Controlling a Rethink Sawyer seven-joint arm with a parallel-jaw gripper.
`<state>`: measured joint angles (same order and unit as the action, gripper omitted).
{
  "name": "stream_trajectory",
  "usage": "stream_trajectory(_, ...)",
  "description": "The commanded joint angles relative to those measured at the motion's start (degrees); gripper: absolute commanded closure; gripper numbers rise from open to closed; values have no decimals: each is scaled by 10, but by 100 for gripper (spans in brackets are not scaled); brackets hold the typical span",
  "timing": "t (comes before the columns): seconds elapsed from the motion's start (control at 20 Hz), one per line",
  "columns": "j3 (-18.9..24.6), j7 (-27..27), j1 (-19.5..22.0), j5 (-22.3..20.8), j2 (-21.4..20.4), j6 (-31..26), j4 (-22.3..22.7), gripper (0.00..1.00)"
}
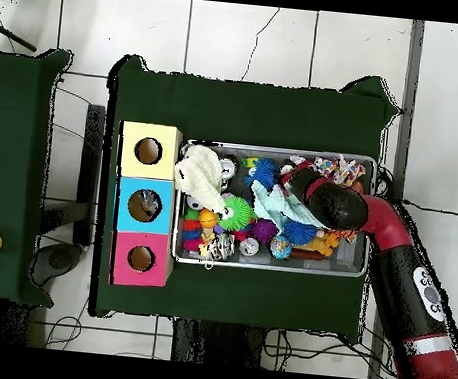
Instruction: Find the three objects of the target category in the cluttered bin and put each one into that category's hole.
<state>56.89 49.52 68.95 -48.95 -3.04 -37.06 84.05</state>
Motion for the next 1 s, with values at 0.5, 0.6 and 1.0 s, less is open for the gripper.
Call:
stream_trajectory(0.5,-74,-185,4,-70,39,2,-70,0)
stream_trajectory(0.6,-74,-184,6,-72,41,7,-69,0)
stream_trajectory(1.0,-76,-159,1,-75,32,17,-58,0)
